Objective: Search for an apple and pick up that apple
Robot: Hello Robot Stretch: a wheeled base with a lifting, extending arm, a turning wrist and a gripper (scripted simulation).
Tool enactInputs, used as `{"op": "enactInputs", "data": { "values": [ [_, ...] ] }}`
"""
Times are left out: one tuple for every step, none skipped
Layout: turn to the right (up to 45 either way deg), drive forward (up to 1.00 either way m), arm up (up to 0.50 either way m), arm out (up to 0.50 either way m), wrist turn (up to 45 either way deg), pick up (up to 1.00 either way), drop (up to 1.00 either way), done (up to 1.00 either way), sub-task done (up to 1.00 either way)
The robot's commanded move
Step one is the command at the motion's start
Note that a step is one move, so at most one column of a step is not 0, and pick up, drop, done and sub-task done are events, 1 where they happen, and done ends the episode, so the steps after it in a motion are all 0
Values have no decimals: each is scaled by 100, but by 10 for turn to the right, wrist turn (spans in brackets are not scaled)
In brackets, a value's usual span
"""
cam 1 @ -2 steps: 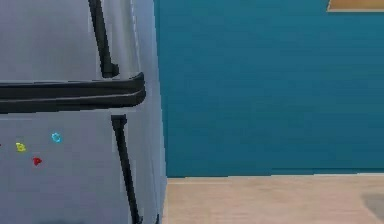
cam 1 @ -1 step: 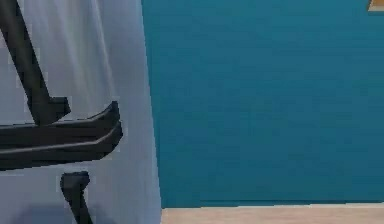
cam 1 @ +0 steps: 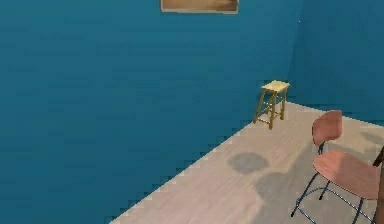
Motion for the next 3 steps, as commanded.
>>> {"op": "enactInputs", "data": {
  "values": [
    [150,0,0,0,0,0,0,0,0],
    [0,100,0,0,0,0,0,0,0],
    [120,0,0,0,0,0,0,0,0]
  ]
}}
